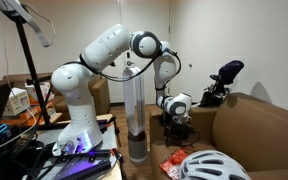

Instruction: Move the orange bag to the right

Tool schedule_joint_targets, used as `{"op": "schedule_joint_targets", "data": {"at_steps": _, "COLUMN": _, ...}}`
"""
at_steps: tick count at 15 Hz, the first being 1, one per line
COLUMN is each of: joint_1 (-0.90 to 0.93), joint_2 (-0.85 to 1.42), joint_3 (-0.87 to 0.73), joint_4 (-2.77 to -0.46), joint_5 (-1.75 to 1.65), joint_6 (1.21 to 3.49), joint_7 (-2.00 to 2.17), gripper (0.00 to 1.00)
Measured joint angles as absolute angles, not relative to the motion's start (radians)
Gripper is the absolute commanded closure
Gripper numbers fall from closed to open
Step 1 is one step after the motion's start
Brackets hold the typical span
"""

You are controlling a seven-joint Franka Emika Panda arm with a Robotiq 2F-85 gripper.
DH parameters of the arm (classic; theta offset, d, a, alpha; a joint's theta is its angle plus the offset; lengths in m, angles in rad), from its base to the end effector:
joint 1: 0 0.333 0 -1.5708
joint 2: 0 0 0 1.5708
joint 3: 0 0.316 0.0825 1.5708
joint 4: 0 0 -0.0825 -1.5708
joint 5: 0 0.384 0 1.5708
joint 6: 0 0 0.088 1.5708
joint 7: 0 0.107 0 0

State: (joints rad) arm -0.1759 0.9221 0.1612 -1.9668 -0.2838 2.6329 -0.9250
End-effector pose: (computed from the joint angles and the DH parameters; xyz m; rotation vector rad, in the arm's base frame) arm 0.5392 0.0095 -0.0119 -2.5357 -1.6027 0.2889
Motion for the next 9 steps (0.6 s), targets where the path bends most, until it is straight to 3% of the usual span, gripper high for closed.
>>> {"op": "schedule_joint_targets", "data": {"at_steps": 9, "joint_1": -0.272, "joint_2": 0.727, "joint_3": 0.241, "joint_4": -2.177, "joint_5": -0.263, "joint_6": 2.725, "joint_7": -0.934, "gripper": 0.0}}
